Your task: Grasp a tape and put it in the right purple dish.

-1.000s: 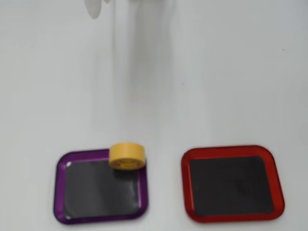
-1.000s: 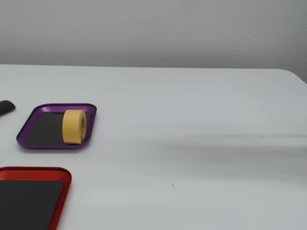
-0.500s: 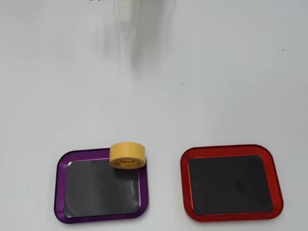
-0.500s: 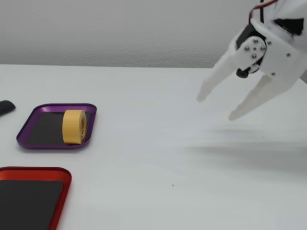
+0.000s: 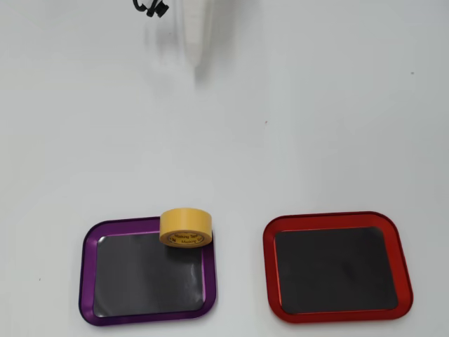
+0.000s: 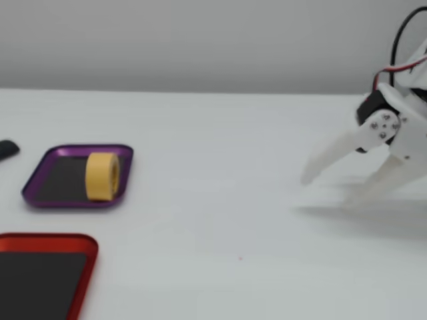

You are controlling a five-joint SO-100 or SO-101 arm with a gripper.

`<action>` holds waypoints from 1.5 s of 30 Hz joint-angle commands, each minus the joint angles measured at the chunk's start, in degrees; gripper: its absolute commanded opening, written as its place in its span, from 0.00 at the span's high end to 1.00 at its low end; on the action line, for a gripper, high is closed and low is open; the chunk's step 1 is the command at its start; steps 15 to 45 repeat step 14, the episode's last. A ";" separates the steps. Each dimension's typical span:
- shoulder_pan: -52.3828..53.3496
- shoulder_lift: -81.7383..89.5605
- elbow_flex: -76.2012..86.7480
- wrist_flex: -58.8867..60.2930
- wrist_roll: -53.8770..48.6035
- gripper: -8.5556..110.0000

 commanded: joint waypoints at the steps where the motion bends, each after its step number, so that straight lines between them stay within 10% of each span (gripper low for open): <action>1: 0.09 4.48 0.26 1.41 0.70 0.86; 45: -2.99 4.48 0.26 0.97 7.03 0.93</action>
